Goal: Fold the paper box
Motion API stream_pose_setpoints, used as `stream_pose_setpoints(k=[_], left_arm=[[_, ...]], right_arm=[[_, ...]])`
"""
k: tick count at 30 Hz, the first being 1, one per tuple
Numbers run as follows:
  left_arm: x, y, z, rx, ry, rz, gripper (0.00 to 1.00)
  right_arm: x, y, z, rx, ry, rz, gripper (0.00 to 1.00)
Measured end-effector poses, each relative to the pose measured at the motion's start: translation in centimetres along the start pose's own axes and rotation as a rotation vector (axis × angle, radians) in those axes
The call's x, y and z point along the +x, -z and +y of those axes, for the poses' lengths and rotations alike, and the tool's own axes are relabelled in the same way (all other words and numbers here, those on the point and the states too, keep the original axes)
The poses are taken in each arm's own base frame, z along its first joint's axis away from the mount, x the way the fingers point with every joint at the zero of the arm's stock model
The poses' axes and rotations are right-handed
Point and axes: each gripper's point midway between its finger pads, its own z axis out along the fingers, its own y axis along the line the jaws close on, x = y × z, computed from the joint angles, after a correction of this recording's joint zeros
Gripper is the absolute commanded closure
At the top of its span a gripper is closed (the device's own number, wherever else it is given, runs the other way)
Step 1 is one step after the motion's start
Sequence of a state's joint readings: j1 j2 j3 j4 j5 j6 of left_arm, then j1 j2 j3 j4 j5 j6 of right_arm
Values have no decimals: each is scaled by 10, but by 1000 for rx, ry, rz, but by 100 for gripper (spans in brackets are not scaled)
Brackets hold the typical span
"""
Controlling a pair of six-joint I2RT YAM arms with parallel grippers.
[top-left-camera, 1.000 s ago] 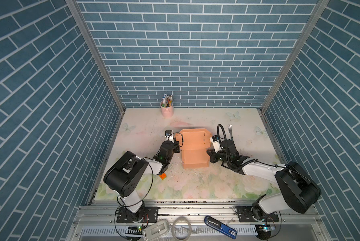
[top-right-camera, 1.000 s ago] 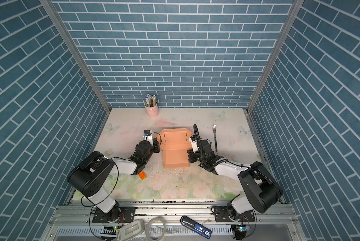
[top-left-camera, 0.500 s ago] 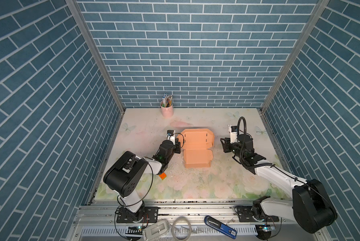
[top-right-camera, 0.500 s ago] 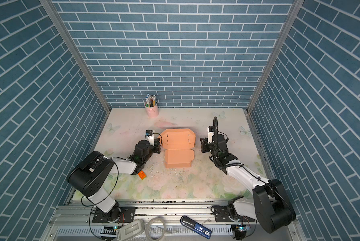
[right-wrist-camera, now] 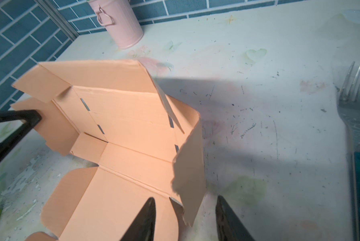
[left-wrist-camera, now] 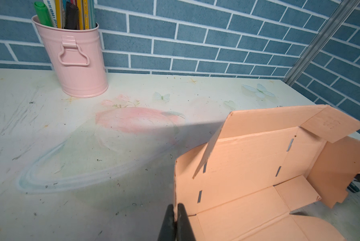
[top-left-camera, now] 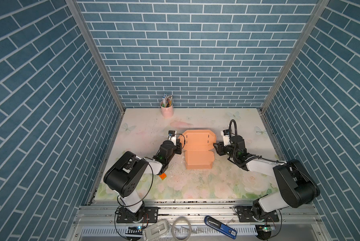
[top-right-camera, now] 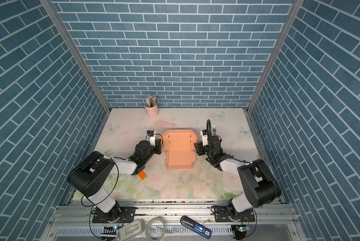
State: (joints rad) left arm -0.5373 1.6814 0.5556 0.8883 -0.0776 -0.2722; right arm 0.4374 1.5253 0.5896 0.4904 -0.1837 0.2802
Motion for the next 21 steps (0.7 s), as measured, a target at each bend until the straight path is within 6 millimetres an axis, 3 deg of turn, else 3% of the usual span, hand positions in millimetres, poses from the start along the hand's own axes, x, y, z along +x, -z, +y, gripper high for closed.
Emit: stream_pose_setpoints(k=[5,10,15,21], left_arm=[[0,0,-1,3,0,1,100],[1,0,-2,8,-1,3,100],[6,-2,-2,9,-2,14,100],[8,-4,2,-13,8,15,100]], right_arm=[[10,-13,-10,36,-4,16,63],[2,-23,-13,48,-2,-6,74],[-3,-25,-11,52,7,-31,89],[-5,-23,-2,79,33,-56,94]])
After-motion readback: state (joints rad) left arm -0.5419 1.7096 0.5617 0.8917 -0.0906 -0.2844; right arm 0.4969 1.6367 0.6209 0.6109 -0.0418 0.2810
